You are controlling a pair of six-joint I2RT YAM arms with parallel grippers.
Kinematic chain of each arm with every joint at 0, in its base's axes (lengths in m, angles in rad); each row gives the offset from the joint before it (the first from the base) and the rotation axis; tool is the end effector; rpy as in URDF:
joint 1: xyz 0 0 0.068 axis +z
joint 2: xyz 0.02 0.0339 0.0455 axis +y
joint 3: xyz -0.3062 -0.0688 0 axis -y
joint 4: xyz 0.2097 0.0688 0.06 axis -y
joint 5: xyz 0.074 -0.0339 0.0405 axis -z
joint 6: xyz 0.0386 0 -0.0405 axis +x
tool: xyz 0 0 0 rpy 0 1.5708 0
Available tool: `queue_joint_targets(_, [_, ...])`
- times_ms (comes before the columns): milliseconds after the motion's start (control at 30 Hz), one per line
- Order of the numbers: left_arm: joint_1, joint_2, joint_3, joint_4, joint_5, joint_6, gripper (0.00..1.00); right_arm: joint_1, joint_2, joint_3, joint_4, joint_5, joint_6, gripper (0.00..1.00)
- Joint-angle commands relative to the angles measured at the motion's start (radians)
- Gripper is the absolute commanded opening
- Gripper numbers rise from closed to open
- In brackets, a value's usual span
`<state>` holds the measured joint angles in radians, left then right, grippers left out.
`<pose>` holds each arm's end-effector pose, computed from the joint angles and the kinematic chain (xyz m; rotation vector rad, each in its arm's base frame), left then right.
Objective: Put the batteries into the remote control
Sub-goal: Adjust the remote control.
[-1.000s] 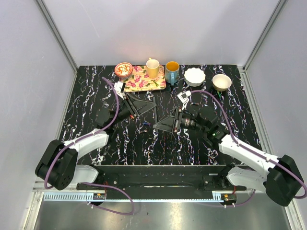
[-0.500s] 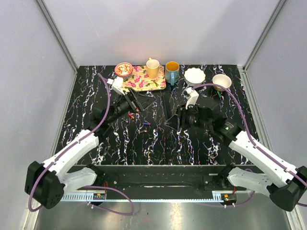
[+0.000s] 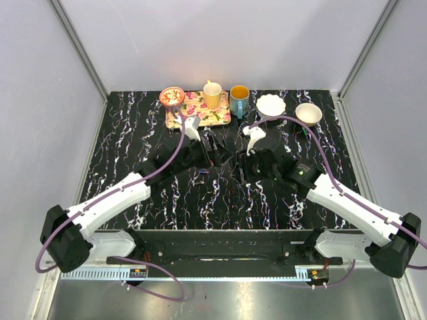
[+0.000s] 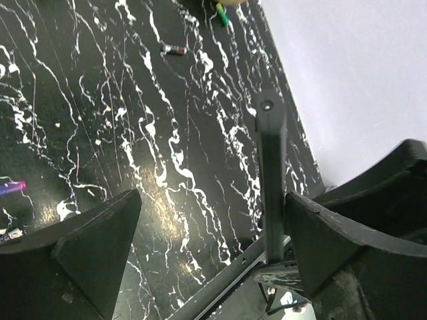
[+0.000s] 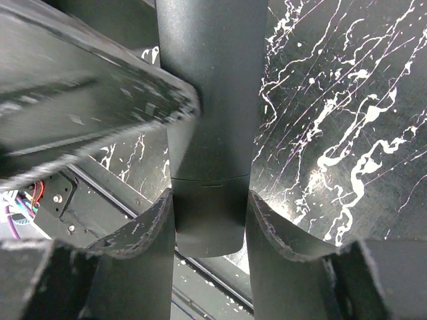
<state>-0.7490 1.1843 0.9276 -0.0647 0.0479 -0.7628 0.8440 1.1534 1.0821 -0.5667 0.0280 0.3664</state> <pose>0.1668 -0.1576 0.3664 0.0212 2.0401 -1.0445 0.1335 0.1486 0.3713 -0.5246 2.2229 0.6279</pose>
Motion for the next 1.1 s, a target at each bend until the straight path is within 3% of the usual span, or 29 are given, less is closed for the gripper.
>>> queue_joint_targets(0, [-0.023, 0.037, 0.06, -0.011, -0.017, 0.013, 0.92, 0.018, -0.012, 0.053, 0.005, 0.026, -0.026, 0.0])
queue_joint_targets(267, [-0.056, 0.097, 0.096, 0.045, 0.029, -0.006, 0.84, 0.029, -0.004, 0.056, -0.009, -0.005, -0.049, 0.0])
queue_joint_targets(867, [-0.082, 0.123, 0.042, 0.126, 0.081, -0.043, 0.44, 0.03, -0.024, 0.061, -0.022, -0.007, -0.064, 0.0])
queue_joint_targets(1067, [-0.085, 0.124, 0.024, 0.154, 0.095, -0.055, 0.44, 0.029, -0.024, 0.064, -0.024, -0.01, -0.061, 0.0])
